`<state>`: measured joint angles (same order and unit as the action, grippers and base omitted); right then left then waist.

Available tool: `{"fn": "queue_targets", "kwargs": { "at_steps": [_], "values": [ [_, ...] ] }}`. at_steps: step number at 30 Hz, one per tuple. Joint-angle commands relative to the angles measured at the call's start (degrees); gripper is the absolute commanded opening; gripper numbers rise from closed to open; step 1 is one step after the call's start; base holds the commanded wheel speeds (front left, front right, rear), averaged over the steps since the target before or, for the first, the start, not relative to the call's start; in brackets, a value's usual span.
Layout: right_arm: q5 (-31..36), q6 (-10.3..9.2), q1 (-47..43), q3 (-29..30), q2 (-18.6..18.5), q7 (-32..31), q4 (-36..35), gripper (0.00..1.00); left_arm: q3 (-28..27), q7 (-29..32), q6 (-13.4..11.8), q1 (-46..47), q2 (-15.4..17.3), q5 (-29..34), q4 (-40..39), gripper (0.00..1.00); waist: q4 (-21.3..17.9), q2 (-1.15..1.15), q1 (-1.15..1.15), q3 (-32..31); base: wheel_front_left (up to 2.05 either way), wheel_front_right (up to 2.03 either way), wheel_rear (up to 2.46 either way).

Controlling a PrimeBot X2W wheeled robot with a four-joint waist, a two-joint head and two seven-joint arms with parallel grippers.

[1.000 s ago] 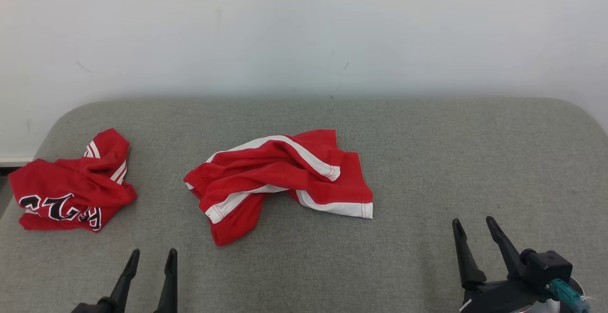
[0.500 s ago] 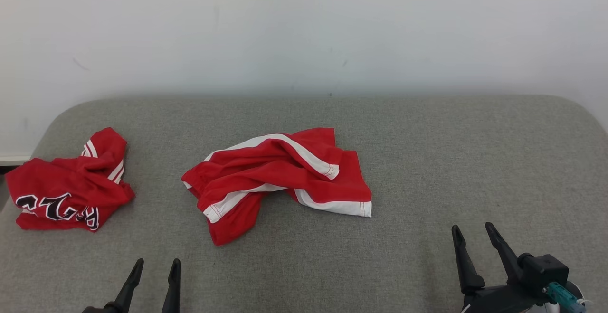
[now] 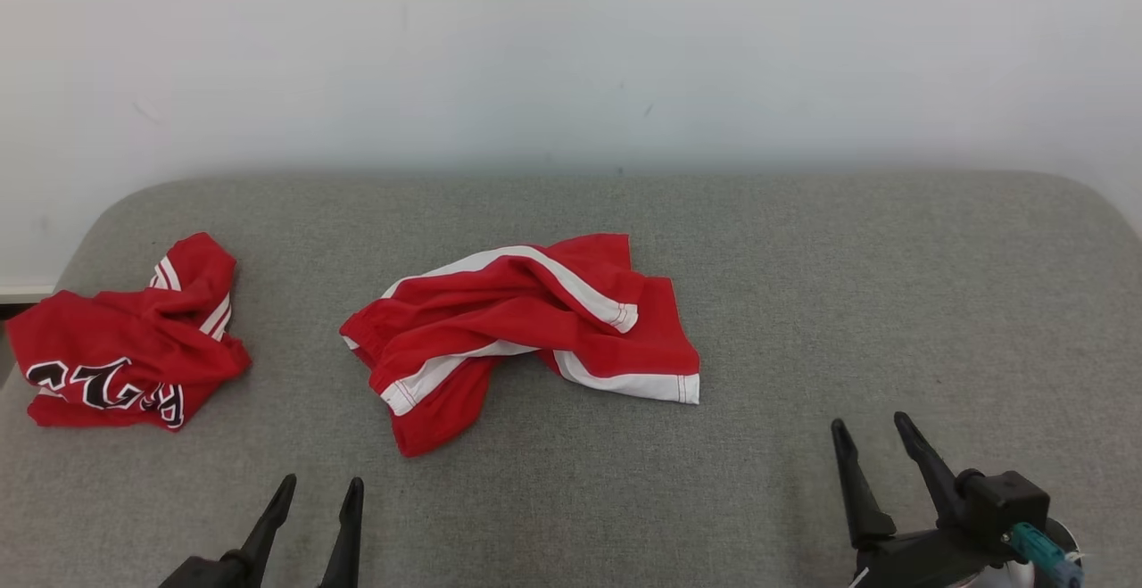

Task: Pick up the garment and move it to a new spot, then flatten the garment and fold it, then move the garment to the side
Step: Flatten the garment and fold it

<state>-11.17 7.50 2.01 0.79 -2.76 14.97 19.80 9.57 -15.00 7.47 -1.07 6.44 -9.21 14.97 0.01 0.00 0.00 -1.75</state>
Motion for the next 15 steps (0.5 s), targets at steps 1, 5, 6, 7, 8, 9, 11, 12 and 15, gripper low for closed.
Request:
{"fn": "queue_targets", "kwargs": {
  "at_steps": [1,5,6,7,8,9,11,12,15],
  "values": [
    [-0.4,-0.02,0.9,-0.8,-0.2,0.3,0.5,1.0,0.5,-0.1,-0.1,1.5,0.8,-0.9,0.7,1.0,0.2,0.0,0.0,0.2,0.0,0.0,0.0],
    [0.6,-0.02,3.1,-3.0,-0.3,-1.4,1.9,1.0,4.0,2.0,-0.1,4.3,1.8,-2.9,2.3,1.0,0.6,0.0,0.0,0.6,0.0,0.0,0.0],
    [0.7,-0.02,3.7,-3.5,-0.3,-2.1,2.2,1.0,5.1,2.7,0.0,5.0,2.3,-3.7,2.7,1.0,0.8,0.0,0.0,0.8,0.0,0.0,0.0],
    [0.8,-0.02,4.4,-3.9,-0.3,-2.9,2.5,1.0,6.1,3.5,-0.1,5.8,2.7,-4.5,3.0,1.0,1.0,0.0,0.0,1.0,0.0,0.0,0.0],
    [0.8,-0.02,5.0,-4.4,-0.2,-3.8,2.8,1.0,7.1,4.5,-0.1,6.7,3.1,-5.6,3.4,1.0,1.1,0.0,0.0,1.2,0.0,0.0,0.0],
    [1.0,-0.02,5.7,-4.8,-0.3,-4.8,3.2,1.0,8.2,5.3,0.0,7.7,3.4,-6.1,3.8,1.0,1.4,0.0,0.0,1.4,0.0,0.0,0.0],
    [1.3,-0.02,7.4,-5.3,-0.3,-6.7,4.0,1.0,9.9,7.1,0.0,9.6,3.8,-7.9,4.7,1.0,1.8,0.0,0.0,2.0,0.0,0.0,0.0],
    [1.3,-0.02,8.4,-5.5,-0.3,-7.6,4.4,1.0,10.6,7.8,0.0,10.7,4.0,-8.8,5.3,1.0,2.0,0.0,0.0,2.4,0.0,0.0,0.0],
    [1.9,-0.02,11.2,-6.3,-0.2,-10.3,5.9,1.0,12.3,9.8,0.0,14.0,4.1,-10.7,7.2,1.0,2.5,0.0,0.0,3.8,0.0,0.0,0.0]
  ]
}}
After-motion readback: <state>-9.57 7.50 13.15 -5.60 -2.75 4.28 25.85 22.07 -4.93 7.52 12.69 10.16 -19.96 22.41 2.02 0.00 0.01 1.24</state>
